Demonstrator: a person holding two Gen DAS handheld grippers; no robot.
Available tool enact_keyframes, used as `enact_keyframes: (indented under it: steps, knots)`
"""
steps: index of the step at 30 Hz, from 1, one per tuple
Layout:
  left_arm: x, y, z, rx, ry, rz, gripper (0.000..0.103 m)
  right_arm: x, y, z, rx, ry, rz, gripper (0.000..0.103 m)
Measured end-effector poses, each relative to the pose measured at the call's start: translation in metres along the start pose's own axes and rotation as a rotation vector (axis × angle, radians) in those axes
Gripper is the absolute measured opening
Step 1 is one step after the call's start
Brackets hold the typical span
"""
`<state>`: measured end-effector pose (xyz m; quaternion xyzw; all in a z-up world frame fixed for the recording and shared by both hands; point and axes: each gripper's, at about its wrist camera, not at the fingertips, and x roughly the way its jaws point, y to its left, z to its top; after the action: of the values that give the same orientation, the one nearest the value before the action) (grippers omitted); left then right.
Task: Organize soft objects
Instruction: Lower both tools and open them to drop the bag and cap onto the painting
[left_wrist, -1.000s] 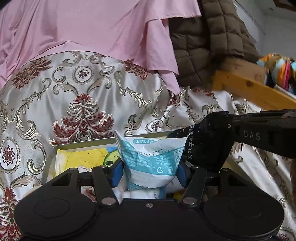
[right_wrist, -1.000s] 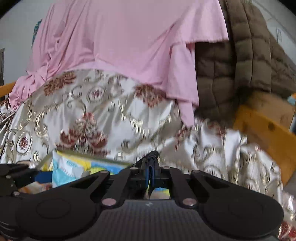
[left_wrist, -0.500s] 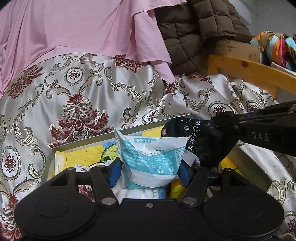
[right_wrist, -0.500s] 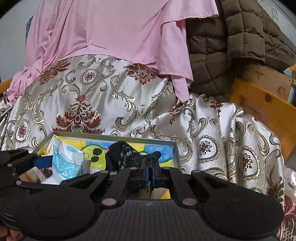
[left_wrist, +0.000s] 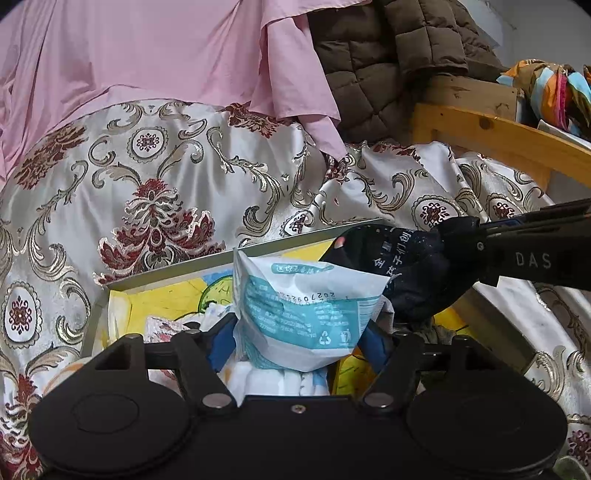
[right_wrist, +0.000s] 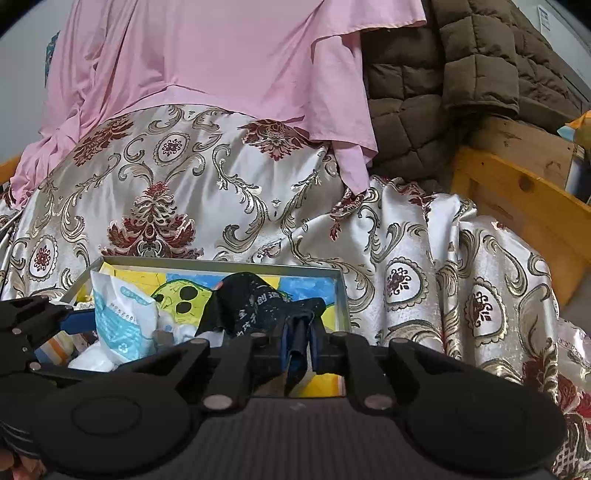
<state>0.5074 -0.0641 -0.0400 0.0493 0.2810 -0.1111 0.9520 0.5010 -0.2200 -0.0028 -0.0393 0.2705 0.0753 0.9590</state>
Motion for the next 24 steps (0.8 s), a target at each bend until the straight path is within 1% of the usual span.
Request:
enact_keyframes:
  steps: [3, 9, 14, 20, 24]
  knots:
    - [-0.003, 0.001, 0.001, -0.017, 0.004, -0.005, 0.073, -0.003, -0.001, 0.0, -0.003, 0.002, 0.0, 0.014]
    - [-0.014, 0.003, 0.004, -0.045, 0.012, -0.02, 0.074, -0.014, -0.002, 0.003, -0.011, -0.003, 0.008, 0.024]
    - [-0.024, 0.0, 0.005, -0.037, 0.014, -0.014, 0.075, -0.027, -0.005, 0.008, -0.009, -0.01, 0.01, 0.037]
    - [-0.031, -0.005, 0.007, -0.027, 0.02, -0.008, 0.075, -0.045, -0.006, 0.016, -0.018, -0.029, 0.009, 0.048]
    - [-0.037, -0.007, 0.007, -0.024, 0.013, -0.012, 0.08, -0.052, -0.004, 0.017, -0.021, -0.035, 0.015, 0.056]
